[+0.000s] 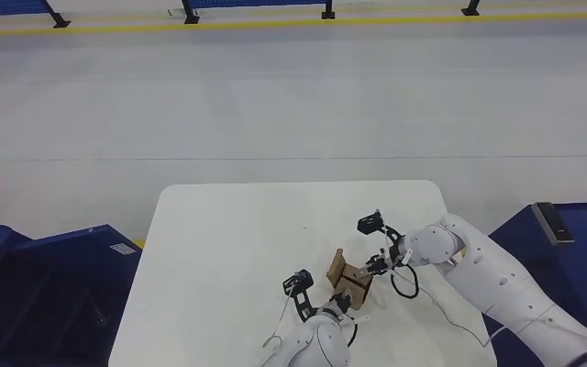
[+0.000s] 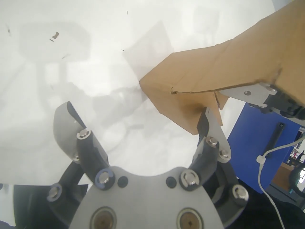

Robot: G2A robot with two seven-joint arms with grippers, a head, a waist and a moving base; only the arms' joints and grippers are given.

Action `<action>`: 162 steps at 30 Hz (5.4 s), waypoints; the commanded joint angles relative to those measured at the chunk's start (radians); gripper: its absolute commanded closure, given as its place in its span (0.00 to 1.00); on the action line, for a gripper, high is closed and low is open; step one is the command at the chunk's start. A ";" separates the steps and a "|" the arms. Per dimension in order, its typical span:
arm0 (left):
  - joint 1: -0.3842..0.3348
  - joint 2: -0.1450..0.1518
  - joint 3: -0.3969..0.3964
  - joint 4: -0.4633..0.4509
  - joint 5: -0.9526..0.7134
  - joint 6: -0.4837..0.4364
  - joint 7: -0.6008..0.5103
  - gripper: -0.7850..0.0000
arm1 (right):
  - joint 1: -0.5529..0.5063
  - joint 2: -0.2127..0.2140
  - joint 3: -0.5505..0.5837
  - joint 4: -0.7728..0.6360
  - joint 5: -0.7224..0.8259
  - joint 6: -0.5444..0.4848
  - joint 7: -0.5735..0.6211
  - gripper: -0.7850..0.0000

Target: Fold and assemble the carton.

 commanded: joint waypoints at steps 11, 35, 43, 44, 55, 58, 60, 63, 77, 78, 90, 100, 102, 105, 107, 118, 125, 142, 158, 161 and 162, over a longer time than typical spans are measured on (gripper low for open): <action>-0.039 -0.052 -0.017 0.110 0.036 0.000 0.017 0.00 | -0.003 -0.017 -0.006 0.006 -0.034 0.016 0.006 0.00; 0.041 0.026 -0.066 -0.261 0.062 -0.011 -0.008 0.00 | -0.087 0.022 0.167 -0.068 0.050 -0.060 0.031 0.00; 0.099 0.068 -0.202 -0.359 0.106 0.000 0.020 0.00 | -0.330 0.113 0.369 -0.241 0.000 -0.047 0.096 0.00; 0.083 0.067 -0.204 -0.331 0.110 0.000 0.013 0.00 | -0.352 0.120 0.384 -0.257 -0.009 -0.043 0.102 0.00; -0.080 0.031 -0.130 -0.046 0.154 0.000 -0.157 0.00 | -0.502 0.144 0.437 -0.360 -0.166 0.144 0.065 0.00; -0.076 0.027 -0.128 -0.050 0.160 0.000 -0.203 0.00 | -0.484 0.134 0.417 -0.343 -0.140 0.146 0.043 0.00; -0.067 0.027 -0.130 -0.059 0.173 0.000 -0.221 0.00 | -0.469 0.128 0.406 -0.326 -0.130 0.144 0.035 0.00; -0.048 0.027 -0.120 -0.089 0.184 0.000 -0.255 0.00 | -0.448 0.119 0.390 -0.309 -0.119 0.144 0.027 0.00; -0.033 0.018 -0.071 -0.039 0.155 -0.045 -0.262 0.00 | -0.399 0.093 0.346 -0.276 -0.113 0.144 0.010 0.00; -0.033 0.016 -0.066 -0.035 0.151 -0.049 -0.254 0.00 | -0.399 0.092 0.345 -0.274 -0.111 0.142 0.007 0.00; -0.008 0.010 -0.099 -0.046 0.119 -0.048 -0.175 0.00 | -0.421 0.090 0.370 -0.285 -0.109 0.126 -0.016 0.00; 0.014 0.021 -0.143 -0.097 0.121 -0.060 -0.174 0.00 | -0.526 0.129 0.514 -0.337 -0.079 0.067 0.061 0.00; 0.019 0.022 -0.145 -0.107 0.117 -0.070 -0.174 0.00 | -0.552 0.135 0.546 -0.341 -0.064 0.066 0.066 0.00; 0.025 0.024 -0.148 -0.116 0.115 -0.089 -0.170 0.00 | -0.582 0.142 0.578 -0.341 -0.080 0.113 0.064 0.00; 0.025 0.026 -0.148 -0.119 0.110 -0.112 -0.182 0.00 | -0.594 0.142 0.583 -0.341 -0.069 0.130 0.068 0.00; 0.025 0.034 -0.134 -0.120 0.122 -0.177 -0.226 0.00 | -0.467 0.091 0.420 -0.237 -0.133 0.286 0.007 0.00; 0.037 0.039 -0.115 -0.131 0.143 -0.199 -0.239 0.00 | -0.389 0.061 0.347 -0.199 -0.120 0.266 0.006 0.00; 0.017 0.037 -0.132 -0.102 0.125 -0.180 -0.232 0.00 | -0.348 0.034 0.305 -0.190 -0.106 0.240 0.012 0.00; 0.040 0.049 -0.150 -0.108 0.123 -0.224 -0.249 0.00 | -0.364 0.030 0.319 -0.207 -0.092 0.216 0.021 0.00; 0.045 0.054 -0.145 -0.101 0.129 -0.242 -0.276 0.00 | -0.366 0.028 0.322 -0.205 -0.082 0.212 0.018 0.00; 0.046 0.056 -0.140 -0.099 0.138 -0.247 -0.282 0.00 | -0.366 0.028 0.323 -0.204 -0.078 0.207 0.018 0.00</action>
